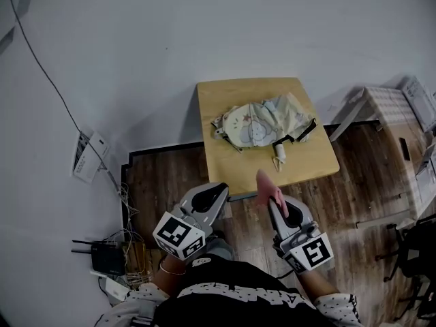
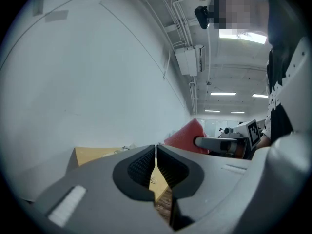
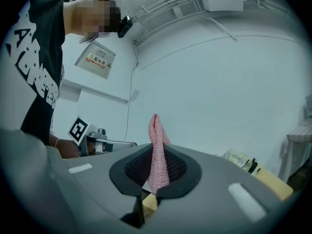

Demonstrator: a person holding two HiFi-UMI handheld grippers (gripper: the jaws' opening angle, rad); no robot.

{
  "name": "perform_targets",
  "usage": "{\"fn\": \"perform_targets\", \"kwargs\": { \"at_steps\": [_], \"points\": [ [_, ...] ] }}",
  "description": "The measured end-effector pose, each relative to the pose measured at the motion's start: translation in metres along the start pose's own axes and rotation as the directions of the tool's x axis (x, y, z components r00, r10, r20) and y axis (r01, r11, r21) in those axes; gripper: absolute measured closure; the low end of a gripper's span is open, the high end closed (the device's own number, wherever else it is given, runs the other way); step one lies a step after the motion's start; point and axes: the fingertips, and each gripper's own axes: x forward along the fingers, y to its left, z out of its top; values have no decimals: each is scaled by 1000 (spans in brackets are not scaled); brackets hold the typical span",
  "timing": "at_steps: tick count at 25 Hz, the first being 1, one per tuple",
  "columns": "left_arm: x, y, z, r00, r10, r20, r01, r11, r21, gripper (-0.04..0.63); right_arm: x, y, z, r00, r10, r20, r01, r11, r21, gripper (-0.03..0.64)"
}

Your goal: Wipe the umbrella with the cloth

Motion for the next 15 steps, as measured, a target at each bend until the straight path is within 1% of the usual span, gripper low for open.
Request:
{"fn": "perform_targets", "kwargs": {
  "at_steps": [4,6,10,15],
  "points": [
    [12,27,-2,1000,1,-10,-1,1000,-14,594,13,-13,-11,998,-39,-53,37,999,-31,586],
    [18,36,1,1000,-7,-13,7,1000,-12,593,19,-21,-13,996,-60,-65,58,998,-32,586],
    [29,51,4,1000,-24,-17,24,1000,-10,594,36,-32,-13,996,-78,-54,77,997,-26,586],
    [41,64,3,997,-57,-45,56,998,-13,592,57,-40,-13,996,-83,-39,82,996,-24,586]
  ]
}}
